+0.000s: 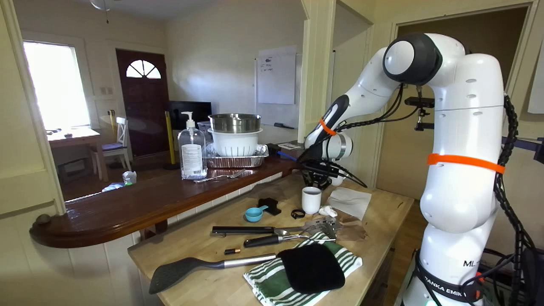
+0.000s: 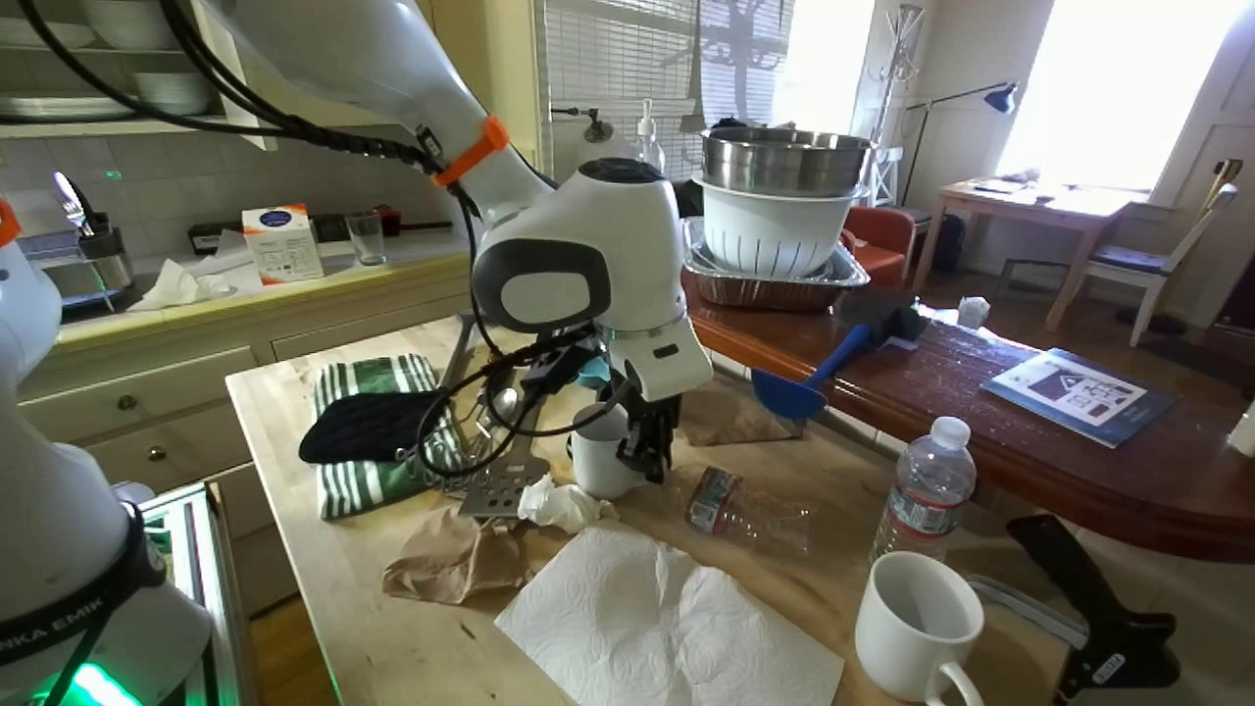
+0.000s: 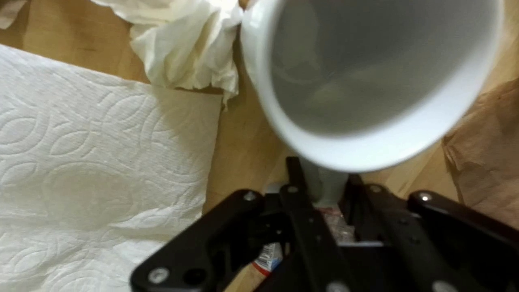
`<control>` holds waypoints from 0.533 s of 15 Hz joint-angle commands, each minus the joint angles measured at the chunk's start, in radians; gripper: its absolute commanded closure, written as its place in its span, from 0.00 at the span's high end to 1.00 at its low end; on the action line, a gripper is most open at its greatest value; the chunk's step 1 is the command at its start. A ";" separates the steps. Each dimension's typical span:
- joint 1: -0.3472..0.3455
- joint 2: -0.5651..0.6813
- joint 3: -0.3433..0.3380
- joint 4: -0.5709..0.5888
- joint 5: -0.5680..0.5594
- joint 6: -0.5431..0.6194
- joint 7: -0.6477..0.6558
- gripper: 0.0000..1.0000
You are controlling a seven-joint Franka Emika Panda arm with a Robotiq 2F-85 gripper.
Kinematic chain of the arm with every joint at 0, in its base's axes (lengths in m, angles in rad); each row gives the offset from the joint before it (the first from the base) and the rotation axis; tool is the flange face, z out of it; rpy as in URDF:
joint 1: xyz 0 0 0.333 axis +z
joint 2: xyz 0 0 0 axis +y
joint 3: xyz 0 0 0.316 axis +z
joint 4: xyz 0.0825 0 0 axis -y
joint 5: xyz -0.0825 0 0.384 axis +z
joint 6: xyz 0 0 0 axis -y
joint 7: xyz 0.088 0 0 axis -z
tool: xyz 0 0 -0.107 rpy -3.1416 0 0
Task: Put the white mug on the upper counter.
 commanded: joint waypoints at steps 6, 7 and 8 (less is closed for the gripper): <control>0.031 -0.025 -0.029 -0.006 -0.047 -0.013 0.011 0.04; 0.036 -0.036 -0.035 -0.005 -0.060 -0.031 0.028 0.04; 0.042 -0.054 -0.044 -0.003 -0.083 -0.064 0.057 0.04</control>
